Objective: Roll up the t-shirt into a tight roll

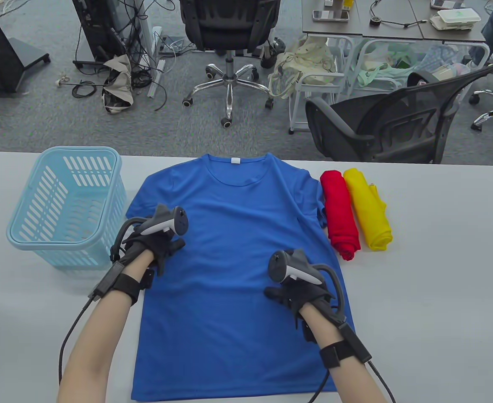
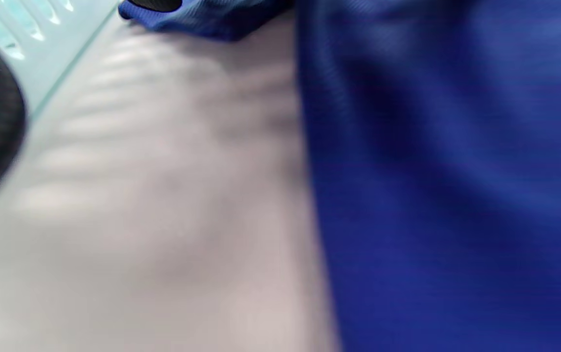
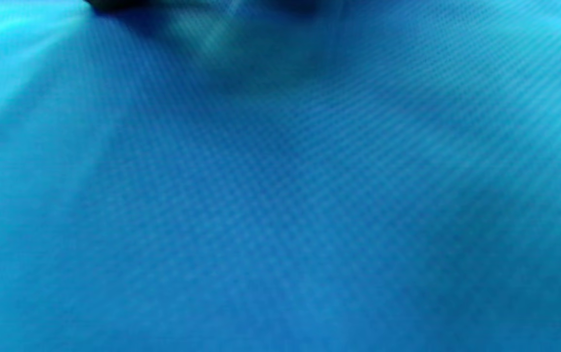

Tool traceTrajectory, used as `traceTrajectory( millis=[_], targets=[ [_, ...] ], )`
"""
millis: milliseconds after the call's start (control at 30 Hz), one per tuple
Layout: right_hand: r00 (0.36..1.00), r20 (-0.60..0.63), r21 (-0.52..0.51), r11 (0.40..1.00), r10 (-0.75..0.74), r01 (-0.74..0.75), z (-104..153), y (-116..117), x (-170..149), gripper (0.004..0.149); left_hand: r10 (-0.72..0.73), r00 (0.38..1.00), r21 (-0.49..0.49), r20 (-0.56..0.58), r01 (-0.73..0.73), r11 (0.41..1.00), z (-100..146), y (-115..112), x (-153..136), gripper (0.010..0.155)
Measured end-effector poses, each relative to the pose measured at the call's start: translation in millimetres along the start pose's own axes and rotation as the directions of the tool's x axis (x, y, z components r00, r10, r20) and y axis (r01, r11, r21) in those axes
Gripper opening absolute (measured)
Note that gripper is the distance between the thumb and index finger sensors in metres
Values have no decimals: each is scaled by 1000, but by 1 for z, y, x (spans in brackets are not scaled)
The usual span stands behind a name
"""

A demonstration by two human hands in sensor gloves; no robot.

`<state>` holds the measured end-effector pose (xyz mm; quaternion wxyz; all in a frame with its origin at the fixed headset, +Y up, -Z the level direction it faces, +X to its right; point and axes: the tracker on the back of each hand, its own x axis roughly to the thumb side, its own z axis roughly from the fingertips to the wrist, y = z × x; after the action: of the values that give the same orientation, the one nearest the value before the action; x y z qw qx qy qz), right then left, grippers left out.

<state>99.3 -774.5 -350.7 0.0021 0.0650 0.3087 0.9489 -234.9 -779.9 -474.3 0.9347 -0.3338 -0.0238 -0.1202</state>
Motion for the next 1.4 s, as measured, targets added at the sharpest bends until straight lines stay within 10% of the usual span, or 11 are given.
traceTrajectory(
  millis=[300,767,1033,1400],
  targets=[
    [998,-68,3,1000,1,0,8,-7,-13,80,64,997,72,33,-66,995,-2,23,-12,63],
    [984,136,-59,992,116,-109,35,0,67,81,-29,996,142,-80,40,989,-15,29,-23,68],
    [819,476,-167,947,322,-276,67,12,186,76,-61,996,132,-65,70,989,-20,31,-19,77],
    [665,631,-164,907,398,-387,69,44,239,69,-113,993,102,23,110,989,-6,37,-15,68]
  ],
)
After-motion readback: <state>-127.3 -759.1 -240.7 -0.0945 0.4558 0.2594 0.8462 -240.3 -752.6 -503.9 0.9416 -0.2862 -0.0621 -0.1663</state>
